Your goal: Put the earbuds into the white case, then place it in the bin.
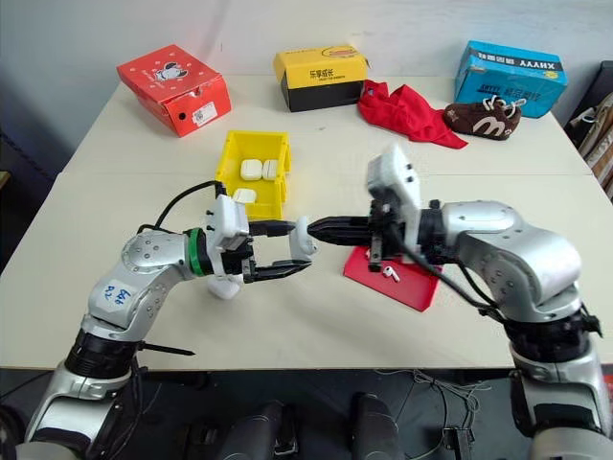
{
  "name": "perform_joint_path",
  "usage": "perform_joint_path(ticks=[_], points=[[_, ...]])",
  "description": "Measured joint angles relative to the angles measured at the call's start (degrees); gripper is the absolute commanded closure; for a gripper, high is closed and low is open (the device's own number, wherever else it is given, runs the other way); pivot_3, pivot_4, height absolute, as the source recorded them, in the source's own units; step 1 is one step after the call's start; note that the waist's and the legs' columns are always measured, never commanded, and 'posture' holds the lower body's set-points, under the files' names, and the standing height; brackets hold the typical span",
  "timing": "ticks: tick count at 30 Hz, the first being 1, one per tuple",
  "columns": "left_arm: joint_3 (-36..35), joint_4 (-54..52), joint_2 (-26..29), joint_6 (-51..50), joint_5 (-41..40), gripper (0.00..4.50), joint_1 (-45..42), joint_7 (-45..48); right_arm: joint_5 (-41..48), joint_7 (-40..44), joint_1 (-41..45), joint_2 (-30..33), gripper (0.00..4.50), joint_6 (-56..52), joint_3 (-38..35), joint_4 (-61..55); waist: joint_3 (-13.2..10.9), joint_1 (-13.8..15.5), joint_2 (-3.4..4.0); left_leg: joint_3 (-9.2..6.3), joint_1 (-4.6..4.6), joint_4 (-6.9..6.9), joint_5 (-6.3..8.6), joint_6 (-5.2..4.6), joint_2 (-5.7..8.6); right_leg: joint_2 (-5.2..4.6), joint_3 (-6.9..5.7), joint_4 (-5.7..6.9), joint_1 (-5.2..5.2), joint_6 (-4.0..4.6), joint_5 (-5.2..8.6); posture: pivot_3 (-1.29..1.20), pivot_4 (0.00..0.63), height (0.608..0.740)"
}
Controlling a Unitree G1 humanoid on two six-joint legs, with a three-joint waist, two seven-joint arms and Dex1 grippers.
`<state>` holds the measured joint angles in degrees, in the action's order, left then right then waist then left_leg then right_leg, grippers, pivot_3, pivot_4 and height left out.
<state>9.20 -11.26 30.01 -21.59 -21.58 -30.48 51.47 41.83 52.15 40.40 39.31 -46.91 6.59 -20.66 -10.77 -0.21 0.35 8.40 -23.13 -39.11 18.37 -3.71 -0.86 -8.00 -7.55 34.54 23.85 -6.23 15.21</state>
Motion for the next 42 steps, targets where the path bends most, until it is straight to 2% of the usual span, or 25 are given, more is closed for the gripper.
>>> perform_joint_path(ticks=[5,10,16,19,21,24,26,29,32,34,35,38,42], points=[[0.67,0.26,-0.16,-0.02,1.22,1.72,0.02,0.25,-5.24,-1.66,3.01,-1.56,4.48,0.85,3.95,-0.16,0.0,0.19,0.0,-0.01,-0.03,0.0,-0.01,-0.03,0.03,0.02,-0.07,0.01,0.0,0.0,0.0,0.0,0.15,0.74],[0.67,0.28,-0.66,0.24,1.87,1.72,0.22,0.18,-7.19,-0.11,-0.24,0.73,4.48,2.09,4.0,-0.32,0.0,0.26,-0.01,-0.02,-0.04,0.0,-0.01,-0.05,0.05,0.26,-0.06,-0.02,-0.02,0.0,0.0,0.0,0.15,0.74],[-0.81,-0.02,-1.62,0.12,0.46,1.72,1.59,-0.16,-7.17,2.26,-4.0,5.17,4.48,1.77,0.15,-0.27,-0.01,0.15,-0.02,0.01,-0.03,0.0,-0.01,-0.06,0.01,0.28,-0.05,-0.03,-0.02,0.0,0.0,0.0,0.15,0.74],[-2.73,-1.3,-1.98,-0.86,-0.91,1.72,1.91,-1.06,-6.94,2.56,-7.14,5.09,4.48,2.54,-1.68,-0.36,-0.01,0.15,-0.01,0.01,-0.03,0.0,-0.01,-0.06,0.01,0.27,-0.03,-0.03,-0.02,-0.01,0.0,0.0,0.15,0.74],[-4.02,-1.6,-2.65,-2.27,-2.17,1.72,2.35,-2.32,-5.26,1.93,-10.51,3.69,4.13,3.99,-6.13,-0.74,-0.01,0.19,-0.02,-0.01,-0.02,0.0,-0.01,-0.06,0.01,0.29,-0.03,-0.03,-0.05,-0.01,0.0,0.0,0.15,0.74],[-8.82,-0.4,-2.83,-4.84,-3.94,1.72,2.9,-5.8,-1.96,0.93,-18.45,2.32,3.28,6.88,-16.48,-1.46,-0.02,0.76,-0.04,-0.09,-0.02,-0.01,-0.02,-0.08,0.02,0.32,-0.03,-0.07,-0.13,-0.02,-0.01,0.0,0.15,0.74],[-12.46,3.29,-3.26,-6.69,-4.13,1.72,0.76,-10.45,-4.02,-0.68,-24.32,-1.45,2.54,15.97,-24.11,-1.69,-0.01,1.44,-0.07,-0.05,0.0,-0.02,-0.04,-0.09,0.03,0.38,-0.07,-0.15,-0.17,-0.08,-0.04,0.0,0.15,0.74],[-17.11,10.75,-4.82,-8.34,-3.31,1.72,-5.52,-18.34,-6.79,-0.35,-30.79,-6.18,1.46,29.31,-30.48,-1.68,-0.01,1.84,-0.1,-0.03,0.01,-0.02,-0.07,-0.14,0.07,0.43,-0.07,-0.17,-0.2,-0.22,-0.12,0.0,0.15,0.74],[-17.75,16.85,-5.69,-8.02,-1.1,1.72,-11.07,-22.81,-7.33,0.76,-34.54,-8.22,1.46,37.13,-33.16,-1.66,-0.01,1.6,-0.1,0.04,0.06,-0.02,-0.07,-0.17,0.15,0.4,0.0,-0.14,-0.2,-0.26,-0.14,0.0,0.15,0.74],[-16.84,22.59,-6.37,-7.41,1.85,1.72,-14.9,-25.4,-5.45,2.2,-37.55,-7.92,1.18,38.02,-35.0,-1.68,-0.01,1.67,-0.11,0.01,0.06,-0.02,-0.08,-0.18,0.14,0.44,-0.02,-0.13,-0.22,-0.26,-0.14,0.0,0.15,0.74],[-16.2,26.25,-6.59,-6.5,3.03,1.72,-16.71,-25.7,-4.78,3.41,-39.27,-7.88,0.98,38.9,-36.01,-1.63,-0.01,1.68,-0.11,0.02,0.07,-0.01,-0.09,-0.18,0.15,0.45,-0.02,-0.13,-0.22,-0.26,-0.14,0.0,0.15,0.74],[-14.69,35.63,-7.8,-4.64,5.34,1.72,-21.52,-25.65,-4.77,5.26,-42.85,-7.86,0.01,42.23,-37.35,-1.26,-0.01,1.61,-0.11,0.06,0.07,-0.01,-0.1,-0.19,0.14,0.48,0.0,-0.14,-0.21,-0.26,-0.14,0.0,0.15,0.74],[-14.19,44.3,-8.93,-2.05,6.85,1.72,-25.6,-24.73,-5.07,6.69,-46.62,-7.37,0.01,44.22,-37.8,-1.08,-0.02,1.47,-0.13,0.08,0.08,-0.01,-0.1,-0.18,0.13,0.48,0.01,-0.14,-0.19,-0.26,-0.14,0.0,0.15,0.74]])
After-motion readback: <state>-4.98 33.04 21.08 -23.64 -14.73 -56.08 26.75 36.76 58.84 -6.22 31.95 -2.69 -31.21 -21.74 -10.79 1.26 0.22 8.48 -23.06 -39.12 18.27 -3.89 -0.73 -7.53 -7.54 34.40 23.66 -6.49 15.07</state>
